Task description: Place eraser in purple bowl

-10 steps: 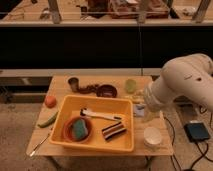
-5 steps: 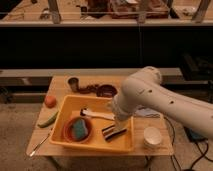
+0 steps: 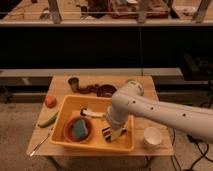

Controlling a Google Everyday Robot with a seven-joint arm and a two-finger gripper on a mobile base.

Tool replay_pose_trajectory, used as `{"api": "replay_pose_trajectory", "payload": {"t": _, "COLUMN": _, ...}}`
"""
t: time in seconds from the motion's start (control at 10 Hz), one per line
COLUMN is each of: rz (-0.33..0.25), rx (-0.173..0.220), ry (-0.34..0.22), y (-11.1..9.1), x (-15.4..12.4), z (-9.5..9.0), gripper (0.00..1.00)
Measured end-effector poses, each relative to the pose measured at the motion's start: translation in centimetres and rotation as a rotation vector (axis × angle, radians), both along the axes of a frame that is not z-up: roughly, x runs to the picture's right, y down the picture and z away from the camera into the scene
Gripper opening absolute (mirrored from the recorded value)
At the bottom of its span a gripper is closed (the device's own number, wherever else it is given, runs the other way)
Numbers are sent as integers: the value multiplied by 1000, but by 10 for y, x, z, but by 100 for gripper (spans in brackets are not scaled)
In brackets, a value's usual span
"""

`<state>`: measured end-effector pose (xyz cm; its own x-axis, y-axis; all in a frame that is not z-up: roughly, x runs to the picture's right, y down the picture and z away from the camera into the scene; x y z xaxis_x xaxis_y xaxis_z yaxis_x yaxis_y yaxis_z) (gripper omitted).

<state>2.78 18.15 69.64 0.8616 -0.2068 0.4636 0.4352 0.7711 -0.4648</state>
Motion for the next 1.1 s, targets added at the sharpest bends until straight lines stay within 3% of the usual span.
{"api": "replay_pose_trajectory", "payload": {"t": 0.4, "rz": -13, "rx": -29, "ry": -67, "y": 11, "x": 47, "z": 26, "gripper": 65}}
{"api": "replay_pose_trajectory", "payload": {"t": 0.9, "rz": -14, "rx": -39, "ry": -70, "y": 15, "x": 50, "z": 29, "gripper": 65}}
{"api": "replay_pose_trajectory", "payload": {"t": 1.1, "rz": -5, "rx": -49, "ry": -54, "y": 29, "x": 42, "z": 42, "gripper": 65}}
